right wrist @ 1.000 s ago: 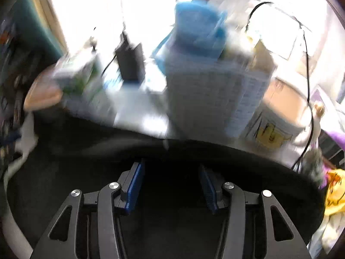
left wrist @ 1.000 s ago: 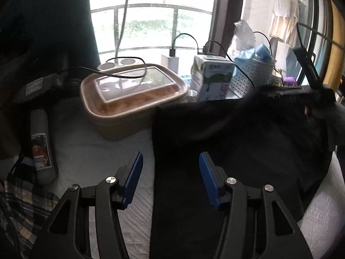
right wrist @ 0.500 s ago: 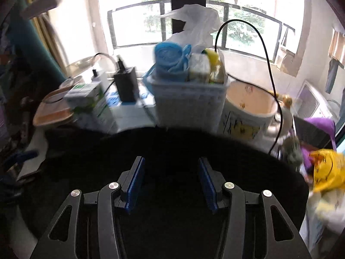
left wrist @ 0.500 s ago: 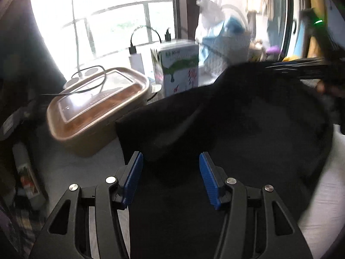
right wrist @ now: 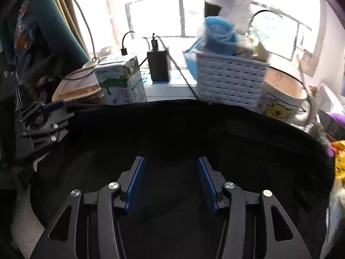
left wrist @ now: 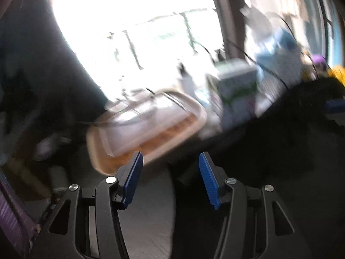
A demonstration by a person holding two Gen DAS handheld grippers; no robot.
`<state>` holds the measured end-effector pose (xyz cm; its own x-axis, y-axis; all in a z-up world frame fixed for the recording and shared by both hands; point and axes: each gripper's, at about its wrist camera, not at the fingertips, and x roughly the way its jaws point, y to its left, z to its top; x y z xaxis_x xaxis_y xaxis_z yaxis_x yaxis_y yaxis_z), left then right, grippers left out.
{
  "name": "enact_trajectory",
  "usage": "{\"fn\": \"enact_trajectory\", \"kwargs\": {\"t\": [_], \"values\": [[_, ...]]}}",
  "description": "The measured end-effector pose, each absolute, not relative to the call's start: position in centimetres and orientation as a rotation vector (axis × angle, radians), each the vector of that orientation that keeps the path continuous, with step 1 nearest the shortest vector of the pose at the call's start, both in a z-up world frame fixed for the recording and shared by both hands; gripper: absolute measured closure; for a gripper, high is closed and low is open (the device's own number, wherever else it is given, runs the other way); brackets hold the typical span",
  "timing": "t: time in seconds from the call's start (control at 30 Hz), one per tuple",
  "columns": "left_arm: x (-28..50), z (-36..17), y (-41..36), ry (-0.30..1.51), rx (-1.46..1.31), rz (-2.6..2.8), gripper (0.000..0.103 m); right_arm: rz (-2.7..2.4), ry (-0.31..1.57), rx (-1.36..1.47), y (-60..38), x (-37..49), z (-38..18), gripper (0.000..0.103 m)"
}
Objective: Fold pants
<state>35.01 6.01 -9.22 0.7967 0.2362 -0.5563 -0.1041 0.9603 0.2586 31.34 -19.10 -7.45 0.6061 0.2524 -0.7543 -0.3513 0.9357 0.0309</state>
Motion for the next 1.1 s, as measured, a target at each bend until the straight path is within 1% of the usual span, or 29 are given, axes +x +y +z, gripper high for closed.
{"fn": "enact_trajectory", "kwargs": {"t": [0.03, 0.1, 0.17, 0.23, 0.43, 0.6, 0.73, 0.93, 1.1], "values": [[34.6, -8.5, 6.3, 0.603, 0.202, 0.194, 0.049, 0.323, 0.841, -0.109, -20.1, 30.4, -7.2, 0.049], [34.1, -7.6, 6.9, 0.604, 0.149, 0.17, 0.049, 0.276, 0.829, -0.077, -21.7, 28.6, -6.8, 0.043], [33.7, -6.9, 6.9, 0.609, 0.119, 0.136, 0.049, 0.228, 0.817, -0.038, -23.3, 26.5, -6.7, 0.029], [32.5, -6.7, 6.6, 0.619, 0.1, 0.095, 0.049, 0.177, 0.811, -0.002, -25.1, 23.9, -6.7, 0.024], [28.3, -7.2, 3.9, 0.667, 0.07, -0.028, 0.049, 0.062, 0.813, 0.108, -29.3, 17.1, -7.5, 0.023], [24.8, -8.9, 2.7, 0.723, 0.032, -0.068, 0.049, 0.0, 0.838, 0.178, -31.3, 13.5, -9.2, 0.02], [23.1, -10.0, 3.4, 0.77, -0.029, -0.061, 0.049, -0.007, 0.842, 0.279, -32.5, 12.9, -10.4, 0.017], [22.1, -11.7, 6.2, 0.835, -0.123, 0.019, 0.048, -0.004, 0.819, 0.353, -33.0, 14.4, -10.7, 0.007], [21.9, -12.6, 8.0, 0.867, -0.184, 0.078, 0.048, 0.007, 0.783, 0.446, -33.8, 16.7, -10.8, 0.004]]}}
